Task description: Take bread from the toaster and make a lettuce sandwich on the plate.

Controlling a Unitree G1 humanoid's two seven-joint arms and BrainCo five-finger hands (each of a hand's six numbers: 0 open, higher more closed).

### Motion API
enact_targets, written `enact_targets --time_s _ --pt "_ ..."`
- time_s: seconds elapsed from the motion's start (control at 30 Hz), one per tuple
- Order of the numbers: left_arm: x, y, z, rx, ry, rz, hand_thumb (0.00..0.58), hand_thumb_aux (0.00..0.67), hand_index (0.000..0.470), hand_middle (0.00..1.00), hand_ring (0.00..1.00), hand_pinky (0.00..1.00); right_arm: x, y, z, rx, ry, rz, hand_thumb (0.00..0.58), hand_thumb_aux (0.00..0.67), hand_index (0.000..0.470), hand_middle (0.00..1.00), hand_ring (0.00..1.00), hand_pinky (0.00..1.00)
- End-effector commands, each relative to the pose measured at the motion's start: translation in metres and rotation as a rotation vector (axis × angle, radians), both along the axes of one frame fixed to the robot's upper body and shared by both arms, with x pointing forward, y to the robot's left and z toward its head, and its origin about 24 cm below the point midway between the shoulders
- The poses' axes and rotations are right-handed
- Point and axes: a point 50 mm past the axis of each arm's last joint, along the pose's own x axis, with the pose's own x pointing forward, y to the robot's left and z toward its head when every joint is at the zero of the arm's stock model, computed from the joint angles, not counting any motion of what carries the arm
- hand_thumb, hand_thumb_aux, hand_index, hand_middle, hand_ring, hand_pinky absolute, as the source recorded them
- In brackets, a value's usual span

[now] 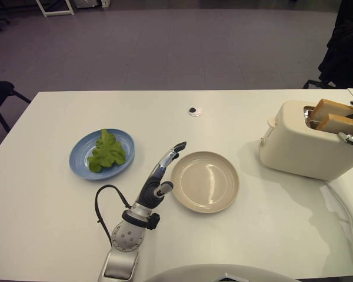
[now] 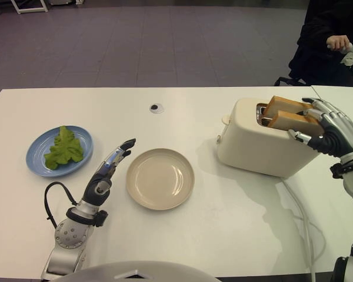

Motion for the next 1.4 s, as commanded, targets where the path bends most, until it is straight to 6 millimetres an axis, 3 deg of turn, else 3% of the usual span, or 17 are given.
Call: enact_targets --time_s 0.03,0.1,0.13,0.3,0.4,0.5,0.6,0.67,0.73,0.8,0.9,0.97,1.07,1.27,1.37,1.4 --pt "-0.001 0.001 -0.004 0.021 0.02 -0.005 0.0 0.0 0.0 0.0 0.0 0.0 0.002 -0.002 -0.01 -0.041 0.068 0.011 0.57 0.581 0.407 0.0 0.0 0.0" --pt "-0.001 0.001 -0.004 0.022 0.021 -0.006 0.0 0.0 0.0 0.0 0.0 0.0 0.003 -0.001 -0.01 -0.036 0.067 0.024 0.575 0.607 0.426 0.0 0.0 0.0" --pt "-0.001 0.001 -0.004 0.022 0.022 -0.006 0.0 0.0 0.0 0.0 0.0 0.0 0.004 0.0 -0.01 -0.033 0.066 0.034 0.58 0.67 0.47 0.0 0.0 0.0" --pt "-0.001 0.001 -0.005 0.023 0.022 -0.001 0.0 0.0 0.0 0.0 0.0 0.0 0.007 0.005 0.01 0.019 -0.019 0.08 0.58 0.67 0.47 0.0 0.0 0.0" --pt "-0.001 0.001 -0.005 0.02 0.022 0.001 0.0 0.0 0.0 0.0 0.0 0.0 0.007 0.0 0.043 0.076 -0.102 0.107 0.58 0.67 0.47 0.0 0.0 0.0" --pt "-0.001 0.001 -0.005 0.017 0.023 0.003 0.0 0.0 0.0 0.0 0.0 0.0 0.004 0.001 0.091 0.156 -0.159 0.192 0.58 0.67 0.47 0.0 0.0 0.0" --pt "-0.002 0.003 -0.006 0.013 0.025 0.014 0.0 0.0 0.0 0.0 0.0 0.0 0.002 0.018 0.136 0.278 -0.184 0.384 0.58 0.67 0.47 0.0 0.0 0.0" --pt "-0.001 0.003 -0.006 0.011 0.024 0.017 0.0 0.0 0.0 0.0 0.0 0.0 0.001 0.031 0.153 0.352 -0.173 0.512 0.58 0.67 0.47 0.0 0.0 0.0" --pt "-0.001 0.004 -0.007 0.008 0.024 0.023 0.0 0.0 0.0 0.0 0.0 0.0 0.003 0.048 0.158 0.428 -0.114 0.644 0.58 0.67 0.47 0.0 0.0 0.0" --pt "0.001 0.005 -0.007 0.006 0.022 0.022 0.0 0.0 0.0 0.0 0.0 0.0 0.01 0.074 0.141 0.514 0.075 0.735 0.58 0.67 0.47 0.0 0.0 0.0" --pt "0.003 0.006 -0.008 0.003 0.018 0.03 0.0 0.0 0.0 0.0 0.0 0.0 0.022 0.123 0.095 0.67 0.394 0.793 0.58 0.67 0.47 0.0 0.0 0.0" --pt "0.005 0.007 -0.008 0.004 0.016 0.029 0.0 0.0 0.0 0.0 0.0 0.0 0.025 0.16 0.067 0.735 0.539 0.821 0.58 0.67 0.47 0.0 0.0 0.0" --pt "0.006 0.009 -0.009 0.004 0.012 0.03 0.0 0.0 0.0 0.0 0.0 0.0 0.029 0.201 0.027 0.728 0.689 0.826 0.58 0.67 0.47 0.0 0.0 0.0" --pt "0.003 0.01 -0.008 -0.001 0.005 0.044 0.0 0.0 0.0 0.0 0.0 0.0 0.031 0.251 -0.064 0.552 0.939 0.72 0.58 0.67 0.47 0.0 0.0 0.0" --pt "0.001 0.01 -0.008 -0.004 0.005 0.042 0.0 0.0 0.0 0.0 0.0 0.0 0.03 0.265 -0.082 0.521 0.952 0.72 0.58 0.67 0.47 0.0 0.0 0.0" --pt "0.001 0.01 -0.008 -0.005 0.005 0.041 0.0 0.0 0.0 0.0 0.0 0.0 0.029 0.268 -0.083 0.535 0.961 0.741 0.564 0.557 0.391 0.0 0.0 0.0"
